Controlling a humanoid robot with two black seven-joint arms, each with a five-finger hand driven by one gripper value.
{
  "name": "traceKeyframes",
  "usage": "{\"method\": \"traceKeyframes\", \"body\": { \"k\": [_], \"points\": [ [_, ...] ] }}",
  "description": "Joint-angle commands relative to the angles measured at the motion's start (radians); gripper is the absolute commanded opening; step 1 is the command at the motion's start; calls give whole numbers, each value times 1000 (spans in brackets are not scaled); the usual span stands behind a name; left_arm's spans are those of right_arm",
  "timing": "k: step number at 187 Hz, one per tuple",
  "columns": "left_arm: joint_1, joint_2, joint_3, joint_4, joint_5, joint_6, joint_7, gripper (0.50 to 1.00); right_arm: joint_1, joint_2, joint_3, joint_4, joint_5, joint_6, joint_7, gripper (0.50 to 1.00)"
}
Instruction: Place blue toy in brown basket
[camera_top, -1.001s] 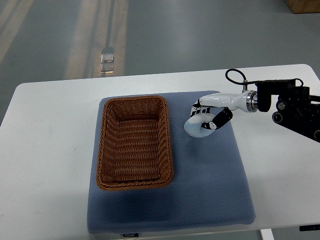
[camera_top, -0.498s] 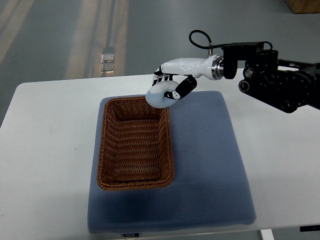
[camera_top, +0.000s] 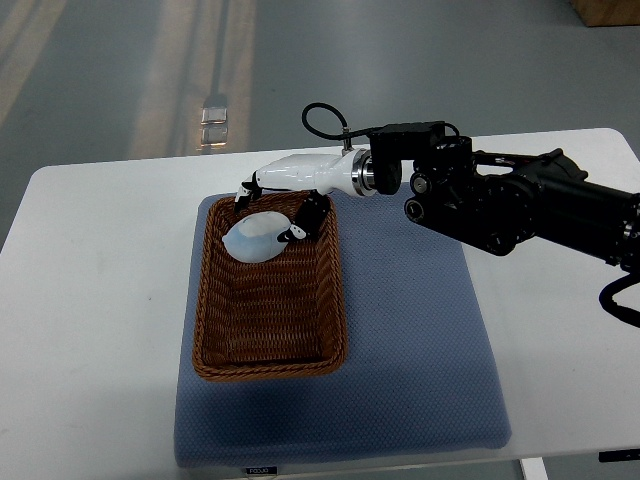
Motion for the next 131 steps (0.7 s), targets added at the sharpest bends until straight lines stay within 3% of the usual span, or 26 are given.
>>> {"method": "traceKeyframes", "body": {
  "k": [1, 20, 55, 81, 131],
  "points": [
    [0, 0, 0, -2, 1, 0, 0, 1000, -2, -8, 5, 0, 2, -8, 0, 903],
    [-5, 0, 0, -2, 0, 0, 0, 1000, -15, -17, 24, -3, 3, -25, -2, 903],
    [-8, 0, 0, -2, 1, 0, 0, 1000, -131, -60, 177, -29, 70, -137, -6, 903],
    [-9, 0, 0, -3, 1, 0, 0, 1000, -239, -106, 338, -37, 172, -137, -12, 901],
    [-15, 0, 0, -3, 1, 0, 0, 1000, -469, -103, 768, -40, 426, -129, -103, 901]
  ]
}}
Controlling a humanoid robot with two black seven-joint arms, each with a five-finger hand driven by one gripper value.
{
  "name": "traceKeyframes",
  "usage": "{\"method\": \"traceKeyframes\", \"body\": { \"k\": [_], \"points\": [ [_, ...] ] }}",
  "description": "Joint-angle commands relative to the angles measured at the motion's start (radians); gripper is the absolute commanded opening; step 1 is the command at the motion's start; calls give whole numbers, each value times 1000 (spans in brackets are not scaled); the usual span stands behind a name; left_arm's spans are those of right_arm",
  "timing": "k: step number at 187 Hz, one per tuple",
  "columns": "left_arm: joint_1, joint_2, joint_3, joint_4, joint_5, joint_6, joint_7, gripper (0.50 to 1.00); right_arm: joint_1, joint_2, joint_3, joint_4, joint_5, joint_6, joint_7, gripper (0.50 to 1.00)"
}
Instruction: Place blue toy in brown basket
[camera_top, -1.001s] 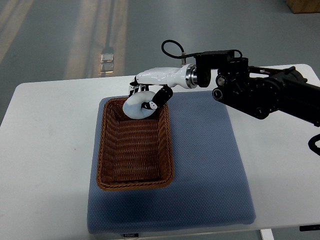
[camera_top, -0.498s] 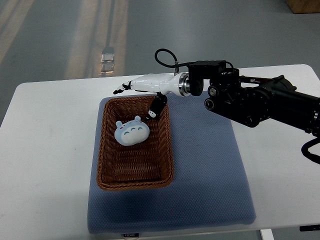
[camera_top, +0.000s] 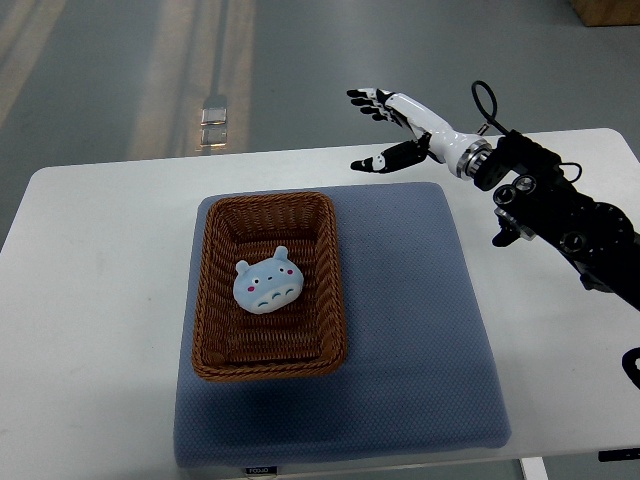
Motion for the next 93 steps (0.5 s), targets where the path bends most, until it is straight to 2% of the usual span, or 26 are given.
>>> {"method": "traceKeyframes", "body": {
  "k": [1, 41, 65, 93],
  "points": [
    [-2, 0, 0, 0, 0, 0, 0, 1000, -79, 9, 146, 0, 123, 3, -33, 901],
    [-2, 0, 0, 0, 0, 0, 0, 1000, -167, 17, 229, 0, 354, -14, -44, 901],
    [-2, 0, 2, 0, 0, 0, 0, 1000, -194, 38, 239, 0, 487, -60, -44, 903],
    [-2, 0, 0, 0, 0, 0, 0, 1000, -220, 69, 242, 0, 530, -86, -32, 905]
  ]
}}
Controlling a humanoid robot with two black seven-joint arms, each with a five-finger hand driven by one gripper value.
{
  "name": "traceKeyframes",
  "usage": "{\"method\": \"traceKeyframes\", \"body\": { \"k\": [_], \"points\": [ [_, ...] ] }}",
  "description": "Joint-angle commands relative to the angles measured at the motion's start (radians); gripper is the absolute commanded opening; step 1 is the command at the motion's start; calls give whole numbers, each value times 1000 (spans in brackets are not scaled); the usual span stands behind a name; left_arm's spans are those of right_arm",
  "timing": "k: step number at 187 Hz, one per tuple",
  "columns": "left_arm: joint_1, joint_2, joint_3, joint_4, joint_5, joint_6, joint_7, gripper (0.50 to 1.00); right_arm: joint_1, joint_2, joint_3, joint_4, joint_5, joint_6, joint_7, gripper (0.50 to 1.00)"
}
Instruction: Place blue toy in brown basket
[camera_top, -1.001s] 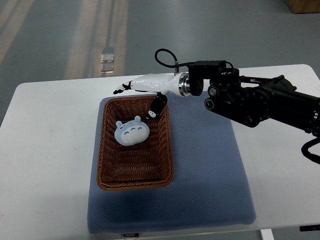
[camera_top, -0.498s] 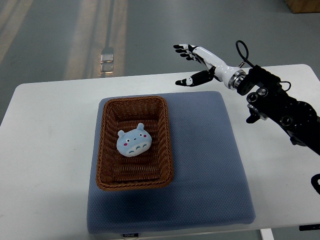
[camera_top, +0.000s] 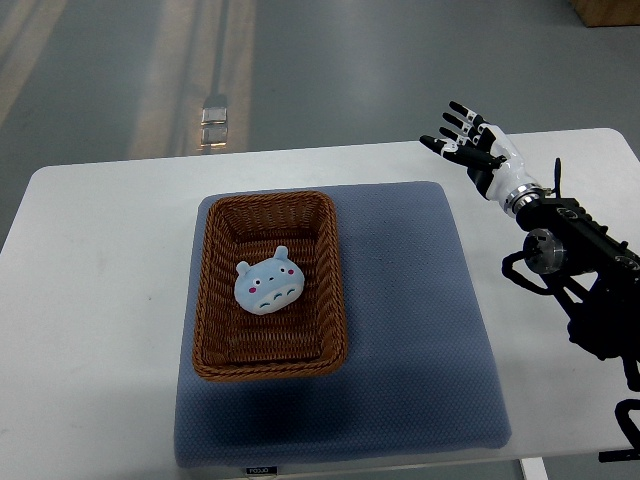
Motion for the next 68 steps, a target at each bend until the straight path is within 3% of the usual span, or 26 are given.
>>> {"method": "traceKeyframes", "body": {
  "k": [1, 68],
  "points": [
    [0, 0, -1, -1, 0, 0, 0, 1000, -17, 21, 2, 0, 19, -15, 11, 905],
    [0, 0, -1, -1, 0, 0, 0, 1000, -26, 21, 2, 5, 21, -7, 13, 913]
  ]
}}
